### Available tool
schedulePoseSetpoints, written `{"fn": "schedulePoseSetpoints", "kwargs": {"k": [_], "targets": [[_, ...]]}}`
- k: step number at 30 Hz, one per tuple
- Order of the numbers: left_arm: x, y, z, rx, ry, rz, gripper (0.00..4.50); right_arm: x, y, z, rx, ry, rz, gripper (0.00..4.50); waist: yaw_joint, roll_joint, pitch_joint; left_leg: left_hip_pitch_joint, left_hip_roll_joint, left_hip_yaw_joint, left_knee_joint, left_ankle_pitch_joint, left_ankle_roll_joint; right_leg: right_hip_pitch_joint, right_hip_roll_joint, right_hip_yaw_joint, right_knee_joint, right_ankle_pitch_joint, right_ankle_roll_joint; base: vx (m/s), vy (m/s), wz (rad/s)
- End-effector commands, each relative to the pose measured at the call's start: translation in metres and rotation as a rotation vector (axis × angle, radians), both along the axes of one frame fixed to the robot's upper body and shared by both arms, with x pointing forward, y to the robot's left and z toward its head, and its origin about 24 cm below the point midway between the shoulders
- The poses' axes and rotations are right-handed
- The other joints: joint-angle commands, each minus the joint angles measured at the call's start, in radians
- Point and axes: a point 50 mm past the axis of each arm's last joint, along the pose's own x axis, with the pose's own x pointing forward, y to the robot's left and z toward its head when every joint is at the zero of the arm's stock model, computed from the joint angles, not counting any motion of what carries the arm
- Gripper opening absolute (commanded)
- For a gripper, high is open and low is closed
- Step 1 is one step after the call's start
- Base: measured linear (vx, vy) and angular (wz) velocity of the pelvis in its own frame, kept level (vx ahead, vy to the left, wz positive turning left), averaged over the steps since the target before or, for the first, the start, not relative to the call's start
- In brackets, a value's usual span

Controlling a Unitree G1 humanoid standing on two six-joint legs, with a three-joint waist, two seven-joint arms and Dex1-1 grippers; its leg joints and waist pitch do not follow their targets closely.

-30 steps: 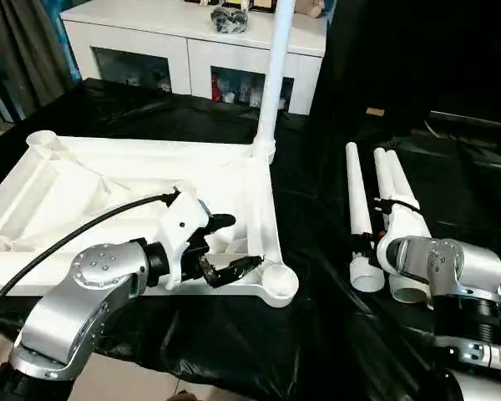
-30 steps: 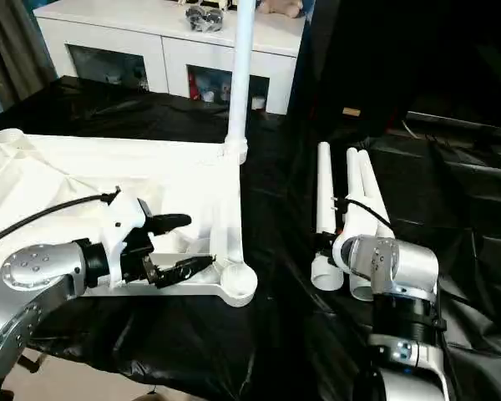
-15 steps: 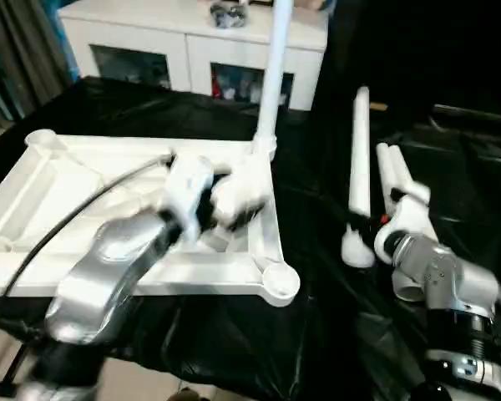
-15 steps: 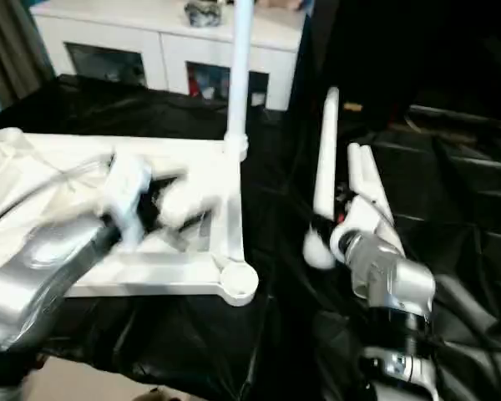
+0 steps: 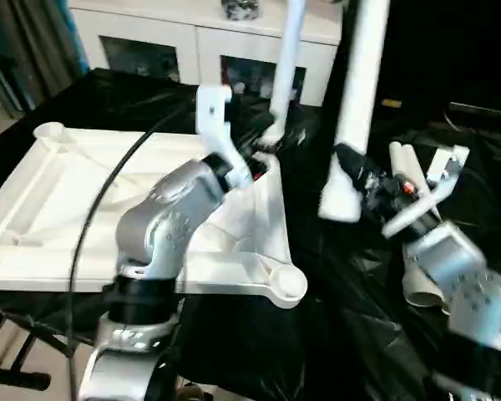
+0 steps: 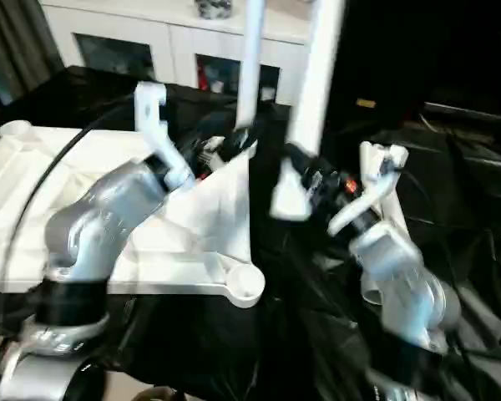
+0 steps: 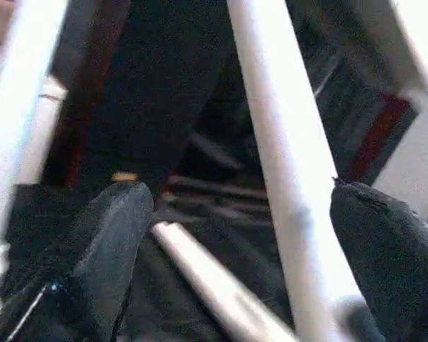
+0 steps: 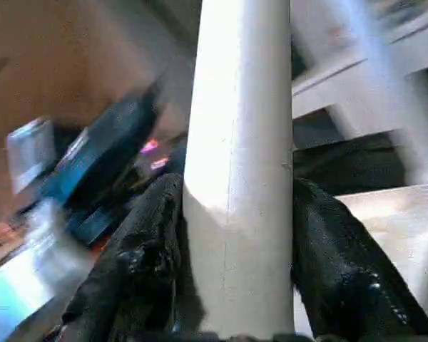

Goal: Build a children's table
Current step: Pick table leg

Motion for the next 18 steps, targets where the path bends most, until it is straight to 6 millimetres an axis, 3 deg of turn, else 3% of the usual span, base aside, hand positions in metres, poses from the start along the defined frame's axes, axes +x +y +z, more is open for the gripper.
{"fn": "schedulePoseSetpoints", "kwargs": {"k": [1,5,8,9,13,16,18], "targets": [[-0.003,-0.006,0.006,-0.056,0.016,-0.057,4.50,-0.008,0.005,0.008,-0.006,-0.052,0.070,1.87,0.006,-0.004,-0.059,0.023,0.074,-0.028,-0.061,-0.043,0.049,0.046,-0.099,0.047,-0.074,0.118,-0.223,0.000,0.000,0.00],[-0.015,-0.013,0.013,-0.132,0.019,-0.175,4.50,-0.012,0.010,0.005,-0.028,-0.044,0.111,1.87,0.007,-0.007,-0.056,0.024,0.074,-0.028,-0.065,-0.080,0.015,0.043,-0.100,0.048,-0.084,0.031,-0.209,0.000,0.000,0.00],[-0.021,-0.017,0.013,-0.139,0.030,-0.229,4.50,-0.015,0.013,0.002,-0.050,-0.040,0.149,1.87,0.009,-0.006,-0.055,0.023,0.076,-0.029,-0.067,-0.078,0.010,0.041,-0.098,0.048,-0.084,0.025,-0.202,0.000,0.000,0.00],[-0.022,-0.017,0.012,-0.137,0.032,-0.233,4.50,-0.015,0.014,0.002,-0.052,-0.040,0.154,1.87,0.009,-0.010,-0.055,0.022,0.074,-0.028,-0.067,-0.076,0.011,0.041,-0.098,0.049,-0.085,0.026,-0.197,0.000,0.000,0.00],[-0.019,-0.021,0.002,-0.054,0.086,-0.192,4.50,-0.017,0.020,0.001,-0.146,-0.048,0.186,1.87,0.011,-0.009,-0.054,0.022,0.073,-0.029,-0.068,-0.075,0.005,0.042,-0.097,0.050,-0.089,0.001,-0.165,0.000,0.000,0.00],[-0.010,-0.020,-0.005,-0.001,0.156,-0.102,4.15,-0.013,0.026,0.002,-0.263,-0.070,0.170,1.87,0.012,-0.010,-0.055,0.022,0.074,-0.031,-0.069,-0.072,-0.009,0.041,-0.096,0.050,-0.089,0.014,-0.142,0.000,0.000,0.00],[-0.005,-0.018,-0.006,-0.003,0.196,-0.041,4.09,-0.010,0.030,0.003,-0.335,-0.090,0.154,1.87,0.012,-0.018,-0.055,0.023,0.072,-0.030,-0.067,-0.071,-0.012,0.042,-0.095,0.051,-0.090,0.018,-0.134,0.000,0.000,0.00]]}}
